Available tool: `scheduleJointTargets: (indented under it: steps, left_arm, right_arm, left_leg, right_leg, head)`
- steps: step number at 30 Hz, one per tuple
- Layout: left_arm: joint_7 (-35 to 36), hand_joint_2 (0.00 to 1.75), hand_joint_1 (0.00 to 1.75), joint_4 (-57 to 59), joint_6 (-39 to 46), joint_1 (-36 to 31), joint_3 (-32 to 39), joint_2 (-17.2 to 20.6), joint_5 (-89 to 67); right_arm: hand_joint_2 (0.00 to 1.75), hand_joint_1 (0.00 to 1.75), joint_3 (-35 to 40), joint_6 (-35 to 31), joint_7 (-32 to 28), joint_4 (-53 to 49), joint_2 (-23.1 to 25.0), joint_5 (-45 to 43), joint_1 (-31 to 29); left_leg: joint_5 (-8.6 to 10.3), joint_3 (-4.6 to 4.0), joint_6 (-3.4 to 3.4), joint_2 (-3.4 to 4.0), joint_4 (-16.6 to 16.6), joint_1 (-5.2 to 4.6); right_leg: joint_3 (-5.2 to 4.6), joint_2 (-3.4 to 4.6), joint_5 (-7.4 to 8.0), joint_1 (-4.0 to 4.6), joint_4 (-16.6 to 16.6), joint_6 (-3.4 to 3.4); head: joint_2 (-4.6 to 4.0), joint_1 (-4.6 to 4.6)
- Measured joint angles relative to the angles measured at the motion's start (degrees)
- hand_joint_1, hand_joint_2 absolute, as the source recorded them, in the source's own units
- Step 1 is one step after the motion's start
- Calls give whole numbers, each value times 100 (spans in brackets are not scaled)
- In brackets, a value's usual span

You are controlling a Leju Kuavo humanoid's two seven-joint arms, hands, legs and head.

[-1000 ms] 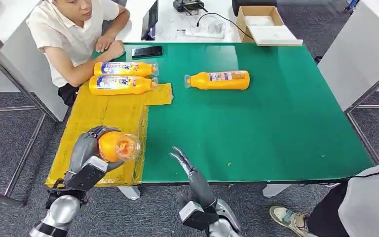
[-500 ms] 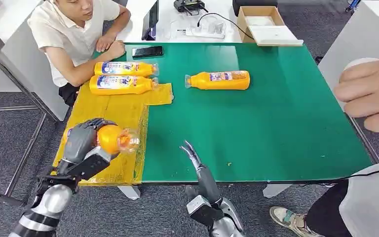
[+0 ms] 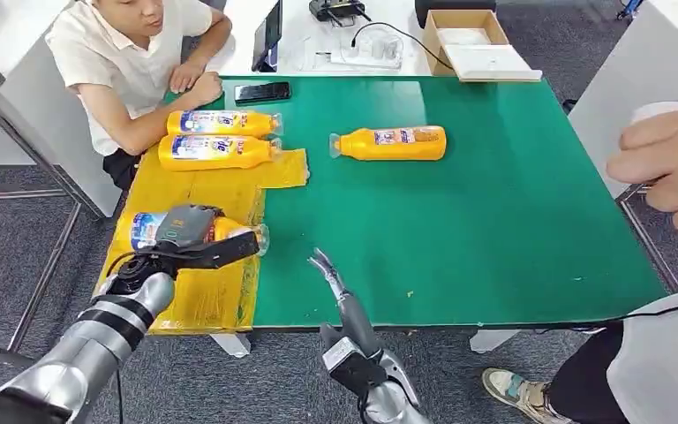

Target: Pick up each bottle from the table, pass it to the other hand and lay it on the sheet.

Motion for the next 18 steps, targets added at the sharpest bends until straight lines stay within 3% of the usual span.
scheduleJointTargets:
  steps: [4,5,7,8,18]
  left_arm:
    - [-50,175,175,529,-138,-152,31,-68,136]
    - [-99,175,168,607,-219,-164,50,-90,208]
    - [-164,175,26,694,-352,-213,87,-133,344]
    - [-175,175,0,732,-422,-242,120,-151,446]
    - [-512,175,0,834,-1067,-249,383,-326,1296]
  right_arm:
    - [0,0,-2,0,0,146,24,-39,-24]
    - [0,0,-2,0,0,175,26,-41,-29]
    - [0,0,-2,13,0,234,39,-48,-33]
    - [0,0,-2,20,0,262,44,-48,-36]
    - [0,0,0,39,0,514,116,-57,-98]
  left_leg:
    - [0,-5,0,-2,0,2]
    - [0,-5,0,-3,0,2]
    - [0,-5,0,-7,0,1]
    - [0,-4,0,-7,0,0]
    - [1,1,1,-19,0,-1]
  right_leg:
    - [-5,0,-1,1,0,-1]
    - [-5,-1,-1,1,0,-2]
    - [-1,-3,-1,-1,0,-2]
    - [1,-3,-1,-3,-1,-1]
    - [9,-7,-1,-4,0,-1]
  head:
    - [0,0]
    - [0,0]
    - [-2,0]
    - [0,0]
    - [0,0]
